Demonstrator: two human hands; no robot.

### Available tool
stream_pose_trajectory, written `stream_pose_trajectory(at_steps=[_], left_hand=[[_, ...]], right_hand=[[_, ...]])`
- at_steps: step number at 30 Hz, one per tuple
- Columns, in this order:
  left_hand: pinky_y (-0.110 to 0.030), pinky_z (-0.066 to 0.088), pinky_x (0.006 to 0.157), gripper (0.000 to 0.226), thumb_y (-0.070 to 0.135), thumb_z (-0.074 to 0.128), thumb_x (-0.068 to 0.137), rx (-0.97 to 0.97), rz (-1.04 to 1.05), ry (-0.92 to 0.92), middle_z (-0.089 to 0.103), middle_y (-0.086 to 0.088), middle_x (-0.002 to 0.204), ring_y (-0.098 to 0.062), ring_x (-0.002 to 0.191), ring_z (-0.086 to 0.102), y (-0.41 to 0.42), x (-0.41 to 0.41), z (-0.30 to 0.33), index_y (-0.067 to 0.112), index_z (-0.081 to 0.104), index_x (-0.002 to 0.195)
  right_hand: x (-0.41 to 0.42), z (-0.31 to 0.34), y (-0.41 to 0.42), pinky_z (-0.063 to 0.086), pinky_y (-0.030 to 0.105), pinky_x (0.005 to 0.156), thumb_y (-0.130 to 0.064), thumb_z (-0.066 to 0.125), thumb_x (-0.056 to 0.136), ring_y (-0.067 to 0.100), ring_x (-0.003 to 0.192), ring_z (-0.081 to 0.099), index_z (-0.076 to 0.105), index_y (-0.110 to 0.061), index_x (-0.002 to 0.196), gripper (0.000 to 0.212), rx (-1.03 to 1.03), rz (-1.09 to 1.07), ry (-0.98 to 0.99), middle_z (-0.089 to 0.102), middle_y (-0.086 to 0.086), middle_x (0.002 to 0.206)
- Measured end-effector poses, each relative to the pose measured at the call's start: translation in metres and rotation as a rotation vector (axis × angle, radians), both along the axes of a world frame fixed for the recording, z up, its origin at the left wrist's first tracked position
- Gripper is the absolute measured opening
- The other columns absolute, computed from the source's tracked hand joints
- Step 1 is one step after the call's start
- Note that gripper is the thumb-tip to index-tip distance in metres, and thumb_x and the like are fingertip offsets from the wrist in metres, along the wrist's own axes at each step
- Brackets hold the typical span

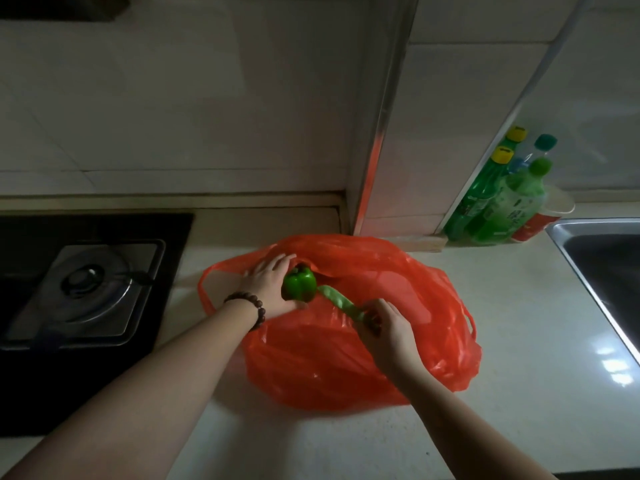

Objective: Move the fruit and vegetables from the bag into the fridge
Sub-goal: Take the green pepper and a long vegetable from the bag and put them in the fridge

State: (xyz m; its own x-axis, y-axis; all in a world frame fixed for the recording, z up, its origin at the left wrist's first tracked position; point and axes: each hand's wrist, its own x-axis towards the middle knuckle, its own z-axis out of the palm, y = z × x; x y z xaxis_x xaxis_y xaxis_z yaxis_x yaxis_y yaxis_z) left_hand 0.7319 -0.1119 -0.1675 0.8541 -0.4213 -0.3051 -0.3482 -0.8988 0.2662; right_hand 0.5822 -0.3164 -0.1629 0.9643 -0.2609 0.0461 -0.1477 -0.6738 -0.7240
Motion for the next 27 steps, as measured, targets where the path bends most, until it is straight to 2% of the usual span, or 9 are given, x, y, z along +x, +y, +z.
stream_pose_trajectory(at_steps=[3, 5, 7, 9, 11, 16, 19, 23, 27], left_hand=[[-0.052, 0.022, 0.112, 0.100, 0.063, 0.067, 0.069, -0.106, 0.005, -0.291, 0.018, 0.000, 0.155, -0.026, 0.142, 0.015, 0.001, -0.013, 0.005, 0.026, 0.017, 0.147], [-0.051, 0.034, 0.105, 0.073, 0.046, 0.071, 0.073, -0.217, -0.160, -0.573, 0.043, -0.008, 0.141, -0.029, 0.132, 0.032, -0.005, -0.027, 0.005, 0.020, 0.042, 0.135], [-0.048, 0.031, 0.103, 0.052, 0.036, 0.065, 0.077, -0.189, -0.397, -0.683, 0.054, -0.005, 0.130, -0.025, 0.125, 0.038, -0.013, -0.036, -0.001, 0.021, 0.051, 0.125], [-0.044, 0.020, 0.109, 0.052, 0.037, 0.061, 0.081, -0.093, -0.430, -0.577, 0.048, 0.001, 0.137, -0.023, 0.132, 0.032, -0.016, -0.037, -0.003, 0.026, 0.049, 0.130], [-0.046, 0.013, 0.114, 0.059, 0.043, 0.056, 0.086, -0.049, -0.290, -0.387, 0.032, 0.006, 0.148, -0.021, 0.140, 0.018, -0.014, -0.031, -0.001, 0.031, 0.036, 0.139], [-0.044, 0.031, 0.110, 0.077, 0.041, 0.065, 0.081, -0.071, -0.174, -0.132, 0.015, 0.004, 0.153, -0.021, 0.141, 0.011, -0.014, -0.015, 0.005, 0.030, 0.022, 0.145], [-0.044, 0.033, 0.109, 0.092, 0.028, 0.072, 0.076, 0.003, -0.162, 0.014, 0.003, 0.002, 0.155, -0.026, 0.142, 0.007, -0.011, -0.008, 0.005, 0.036, 0.013, 0.146], [-0.043, 0.042, 0.102, 0.106, 0.012, 0.073, 0.076, 0.102, -0.207, 0.064, -0.010, 0.001, 0.155, -0.032, 0.142, 0.008, -0.006, -0.006, 0.007, 0.052, 0.000, 0.142], [-0.036, 0.048, 0.091, 0.098, 0.000, 0.062, 0.081, 0.191, -0.197, -0.014, -0.004, -0.004, 0.156, -0.034, 0.134, 0.031, 0.000, -0.010, 0.012, 0.046, 0.004, 0.144]], right_hand=[[0.007, 0.002, 0.000, 0.049, 0.027, 0.064, -0.018, 0.069, 0.082, 0.012, 0.075, 0.055, 0.061, -0.016, 0.096, 0.016, -0.005, 0.003, -0.012, 0.059, -0.002, 0.088], [0.013, 0.003, 0.000, 0.051, 0.033, 0.066, -0.017, 0.070, 0.082, 0.015, 0.076, 0.056, 0.061, -0.015, 0.096, 0.017, 0.001, 0.007, -0.015, 0.059, -0.001, 0.088], [0.018, 0.004, 0.000, 0.052, 0.036, 0.066, -0.014, 0.069, 0.081, 0.017, 0.075, 0.056, 0.061, -0.015, 0.096, 0.017, 0.001, 0.009, -0.029, 0.059, 0.000, 0.087], [0.022, 0.005, -0.001, 0.052, 0.035, 0.065, -0.014, 0.067, 0.083, 0.016, 0.074, 0.055, 0.061, -0.015, 0.096, 0.014, -0.001, 0.003, -0.031, 0.059, 0.000, 0.087], [0.025, 0.006, -0.003, 0.051, 0.034, 0.064, -0.015, 0.066, 0.085, 0.014, 0.075, 0.055, 0.061, -0.014, 0.097, 0.013, -0.006, -0.007, -0.016, 0.059, -0.001, 0.088], [0.029, 0.006, -0.013, 0.044, 0.018, 0.063, -0.011, 0.064, 0.085, 0.014, 0.078, 0.054, 0.062, -0.014, 0.101, 0.017, -0.016, -0.007, -0.005, 0.059, 0.000, 0.092], [0.029, 0.007, -0.018, 0.048, 0.026, 0.065, -0.010, 0.063, 0.086, 0.015, 0.077, 0.055, 0.062, -0.015, 0.101, 0.016, -0.004, -0.010, -0.001, 0.060, 0.001, 0.092], [0.031, 0.006, -0.023, 0.048, 0.027, 0.067, -0.013, 0.063, 0.086, 0.016, 0.079, 0.055, 0.061, -0.015, 0.102, 0.016, -0.021, 0.006, 0.020, 0.060, 0.001, 0.093], [0.033, 0.006, -0.024, 0.049, 0.029, 0.070, -0.014, 0.063, 0.086, 0.016, 0.082, 0.055, 0.061, -0.015, 0.102, 0.016, -0.025, 0.019, 0.030, 0.061, 0.001, 0.096]])
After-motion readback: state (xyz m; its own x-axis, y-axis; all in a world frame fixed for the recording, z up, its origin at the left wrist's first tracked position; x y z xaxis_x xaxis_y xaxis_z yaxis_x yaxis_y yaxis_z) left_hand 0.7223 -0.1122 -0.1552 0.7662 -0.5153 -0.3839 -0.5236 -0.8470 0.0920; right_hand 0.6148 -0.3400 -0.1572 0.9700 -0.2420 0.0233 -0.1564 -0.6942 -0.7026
